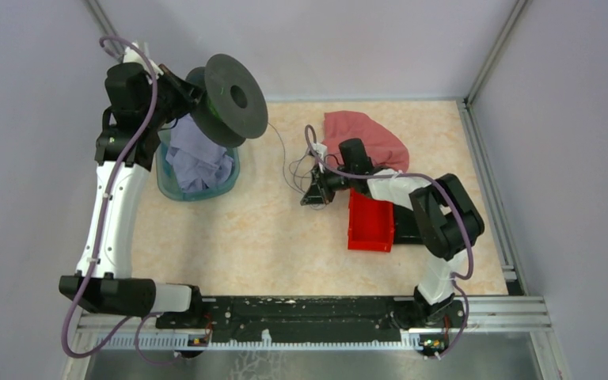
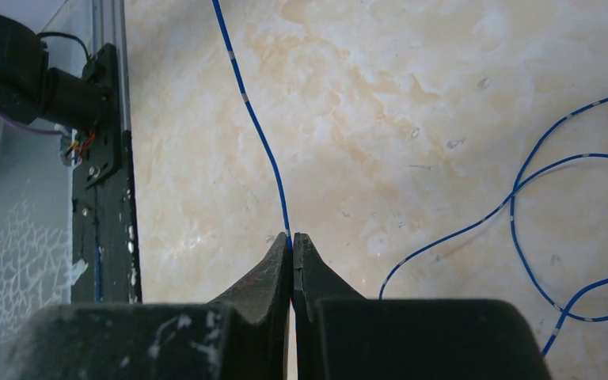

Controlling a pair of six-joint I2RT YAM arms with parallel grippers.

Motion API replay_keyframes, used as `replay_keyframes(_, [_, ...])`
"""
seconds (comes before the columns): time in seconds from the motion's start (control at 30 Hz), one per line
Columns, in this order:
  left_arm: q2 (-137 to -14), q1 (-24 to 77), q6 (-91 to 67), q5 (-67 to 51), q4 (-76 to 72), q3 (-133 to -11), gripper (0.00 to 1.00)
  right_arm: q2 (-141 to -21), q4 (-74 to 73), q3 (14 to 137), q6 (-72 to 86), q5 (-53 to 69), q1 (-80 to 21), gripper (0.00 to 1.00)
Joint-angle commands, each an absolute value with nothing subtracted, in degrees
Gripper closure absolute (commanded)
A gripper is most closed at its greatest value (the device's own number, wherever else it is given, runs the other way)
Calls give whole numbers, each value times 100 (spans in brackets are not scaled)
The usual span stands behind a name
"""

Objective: Wrap the cables
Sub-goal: Wrap the cable around the cable reel.

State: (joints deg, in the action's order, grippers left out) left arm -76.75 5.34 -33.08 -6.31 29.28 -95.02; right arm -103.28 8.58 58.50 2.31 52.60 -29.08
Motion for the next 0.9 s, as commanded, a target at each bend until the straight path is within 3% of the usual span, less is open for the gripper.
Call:
replay_keyframes(0.0, [-7713,501,-3196,-23,2387,-9569,100,-9898,-1023,6398,-852,5515,-3053,100])
replay_keyframes(0.3, [-7778,625,-2452,1132,1746,-9006,100,-9425,-3816,7388,-2393,5396,-3798,100])
replay_keyframes(0.63, [-7800,1084,-1318,2266,626,-8150,100,-8969,-4996,8829,-2467,5094,-4255,100])
replay_keyframes(0.87, [-7635,1722,-391,2972,-22,-7469,100,-8854,-5062,9945,-2284,4780,-4256,100])
